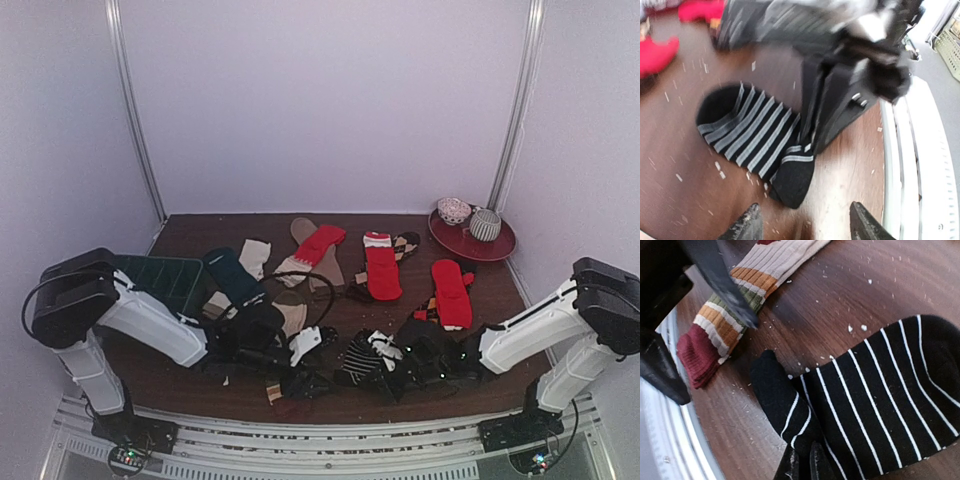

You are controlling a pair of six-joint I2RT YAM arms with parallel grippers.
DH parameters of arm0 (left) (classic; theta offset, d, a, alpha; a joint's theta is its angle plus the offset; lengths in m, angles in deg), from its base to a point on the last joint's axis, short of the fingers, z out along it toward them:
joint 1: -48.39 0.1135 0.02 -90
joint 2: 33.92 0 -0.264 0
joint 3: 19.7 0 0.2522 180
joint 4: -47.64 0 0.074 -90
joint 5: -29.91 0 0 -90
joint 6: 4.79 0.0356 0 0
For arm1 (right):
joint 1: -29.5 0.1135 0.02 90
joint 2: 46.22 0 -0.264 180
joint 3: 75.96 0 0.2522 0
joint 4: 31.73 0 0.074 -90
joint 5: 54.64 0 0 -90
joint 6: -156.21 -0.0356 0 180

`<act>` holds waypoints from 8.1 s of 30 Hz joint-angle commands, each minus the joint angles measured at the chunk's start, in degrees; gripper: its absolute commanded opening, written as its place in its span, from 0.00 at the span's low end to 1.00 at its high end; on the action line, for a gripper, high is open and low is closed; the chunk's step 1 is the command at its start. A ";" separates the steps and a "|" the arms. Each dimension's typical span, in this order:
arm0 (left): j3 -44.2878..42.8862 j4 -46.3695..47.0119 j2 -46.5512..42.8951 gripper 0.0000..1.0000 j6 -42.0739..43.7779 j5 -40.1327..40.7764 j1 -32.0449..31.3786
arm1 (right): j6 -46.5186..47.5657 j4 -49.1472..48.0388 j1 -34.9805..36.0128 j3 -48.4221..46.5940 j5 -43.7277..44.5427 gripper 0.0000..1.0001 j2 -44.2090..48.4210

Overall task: Roll the socks
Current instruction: Roll a pair of socks at the center of the board.

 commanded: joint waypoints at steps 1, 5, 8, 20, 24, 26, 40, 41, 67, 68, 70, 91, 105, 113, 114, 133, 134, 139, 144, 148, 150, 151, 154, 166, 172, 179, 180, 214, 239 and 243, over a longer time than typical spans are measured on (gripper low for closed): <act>1.57 8.38 -2.55 0.59 9.49 4.69 -1.96 | -7.92 7.08 -4.50 0.76 -15.54 0.00 -2.69; 1.63 15.05 0.46 0.59 14.74 1.39 -2.58 | -9.45 6.66 -7.26 0.69 -20.08 0.00 -5.35; -0.64 15.66 3.88 0.59 16.54 -1.72 -2.61 | -10.44 5.85 -9.04 0.63 -22.84 0.00 -7.20; -5.04 16.91 12.62 0.56 17.23 -3.02 -2.59 | -8.64 8.92 -11.16 0.39 -25.81 0.00 -8.43; -5.22 16.08 13.66 0.56 17.08 -1.54 -2.59 | -8.39 9.11 -11.17 0.88 -26.15 0.00 -8.18; -4.89 16.42 13.86 0.57 17.02 -0.94 -2.59 | -8.39 8.95 -11.18 1.13 -26.29 0.00 -8.17; -5.50 12.28 16.31 0.27 14.37 0.07 -2.59 | -8.74 8.55 -11.22 1.67 -27.10 0.02 -6.30; -5.32 11.98 16.41 0.25 13.96 0.25 -2.61 | -8.69 8.59 -11.21 1.73 -27.26 0.03 -5.99; -9.13 -14.48 16.59 0.00 -8.90 -3.42 -1.44 | 13.13 1.05 7.41 10.75 14.91 0.46 27.03; -8.96 -14.55 16.80 0.00 -9.19 -3.97 -1.18 | 14.50 0.48 8.54 10.95 16.91 0.46 26.38; -8.33 -14.12 16.91 0.00 -9.96 -4.70 -0.69 | 16.33 -0.29 10.21 10.79 20.08 0.47 23.80; -6.78 -9.99 19.43 0.00 -9.35 -9.27 0.38 | 18.63 -6.67 13.36 3.31 26.19 0.45 0.26; -5.19 -7.43 13.76 0.25 -5.32 -7.55 0.75 | 5.78 -2.49 10.08 3.65 16.56 0.00 0.01; -1.56 -0.08 -0.02 0.66 3.30 -3.16 0.05 | -0.71 3.76 3.91 2.18 -1.54 0.00 -3.07; -1.55 1.19 -0.24 0.66 4.56 -2.86 -0.14 | -1.12 4.12 3.15 2.00 -3.08 0.00 -3.94; -5.31 7.78 11.91 0.47 12.98 -3.34 -1.09 | -1.39 8.17 -2.34 0.83 -11.54 0.00 -9.79; -5.33 7.80 12.06 0.45 12.64 -3.27 -1.09 | -1.29 8.29 -2.32 0.85 -11.50 0.01 -9.90; -6.11 6.92 12.39 0.24 11.61 -3.91 -1.09 | -1.27 8.45 -2.37 0.77 -11.12 0.04 -9.80; -6.61 4.27 13.14 0.00 9.21 -3.74 -1.01 | -0.99 9.16 -2.30 0.55 -10.45 0.08 -8.48; -7.47 -0.26 13.62 0.00 5.74 -2.01 -0.92 | 0.49 10.06 -2.33 0.61 -7.31 0.28 -5.17; -8.18 -2.68 13.91 0.00 4.16 -2.31 -0.85 | 1.66 8.94 -2.22 1.81 -3.94 0.34 -0.90; -8.37 -3.65 14.04 0.00 3.29 -2.71 -0.79 | 2.56 7.82 -1.94 2.60 -1.77 0.36 1.97; -8.54 -4.77 14.63 0.00 1.16 -5.12 0.03 | 8.32 3.31 1.16 5.62 7.94 0.41 11.29; -8.71 -5.40 17.98 0.00 -1.05 -8.96 2.42 | 21.45 -6.48 7.70 7.77 15.80 0.42 13.68; -8.68 -5.55 18.18 0.00 -0.64 -9.51 2.51 | 23.35 -8.20 8.08 5.10 14.94 0.42 6.87; -8.80 -5.64 18.40 0.00 -0.03 -10.03 2.51 | 23.74 -8.64 8.08 4.22 14.42 0.33 4.39; -8.80 -5.65 18.39 0.00 0.03 -10.18 2.51 | 23.63 -8.51 8.08 4.20 14.36 0.28 3.87; 0.67 5.69 -0.21 0.67 12.09 6.04 -2.08 | 2.72 13.31 -9.41 -7.30 -17.50 0.00 -13.04; -2.85 11.23 8.82 0.64 15.72 6.34 -2.11 | 0.30 10.14 -10.45 -3.71 -19.47 0.00 -14.06; -3.68 10.17 9.84 0.59 15.89 6.01 -2.03 | 0.39 10.28 -10.47 -3.39 -19.67 0.00 -13.74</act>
